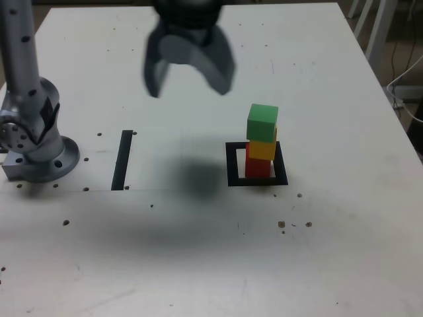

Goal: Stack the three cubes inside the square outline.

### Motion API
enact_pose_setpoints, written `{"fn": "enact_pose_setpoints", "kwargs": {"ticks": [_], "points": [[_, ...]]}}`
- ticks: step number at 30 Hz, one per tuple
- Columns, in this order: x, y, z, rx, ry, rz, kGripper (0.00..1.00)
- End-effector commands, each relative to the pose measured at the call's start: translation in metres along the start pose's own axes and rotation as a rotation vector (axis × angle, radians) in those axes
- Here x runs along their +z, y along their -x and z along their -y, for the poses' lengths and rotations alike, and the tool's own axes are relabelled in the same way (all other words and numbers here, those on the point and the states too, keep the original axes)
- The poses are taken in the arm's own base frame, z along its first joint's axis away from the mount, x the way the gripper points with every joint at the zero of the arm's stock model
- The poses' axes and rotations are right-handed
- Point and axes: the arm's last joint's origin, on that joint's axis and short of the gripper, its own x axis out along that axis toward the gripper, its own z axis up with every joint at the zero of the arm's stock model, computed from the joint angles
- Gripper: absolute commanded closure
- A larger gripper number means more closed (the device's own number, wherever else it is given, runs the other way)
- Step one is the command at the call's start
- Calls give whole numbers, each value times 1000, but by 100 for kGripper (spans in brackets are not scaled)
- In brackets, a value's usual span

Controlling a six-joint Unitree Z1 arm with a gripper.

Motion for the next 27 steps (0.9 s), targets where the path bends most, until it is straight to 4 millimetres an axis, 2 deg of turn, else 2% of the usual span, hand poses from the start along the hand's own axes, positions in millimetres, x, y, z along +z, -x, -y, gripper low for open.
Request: {"fn": "enact_pose_setpoints", "kwargs": {"ticks": [1, 12, 20, 27], "points": [[-17, -8, 2, -3, 15, -11, 1], [-51, -52, 11, -44, 51, -43, 1], [-64, -83, 17, -77, 70, -61, 1], [-70, -102, 21, -93, 78, -66, 1]]}}
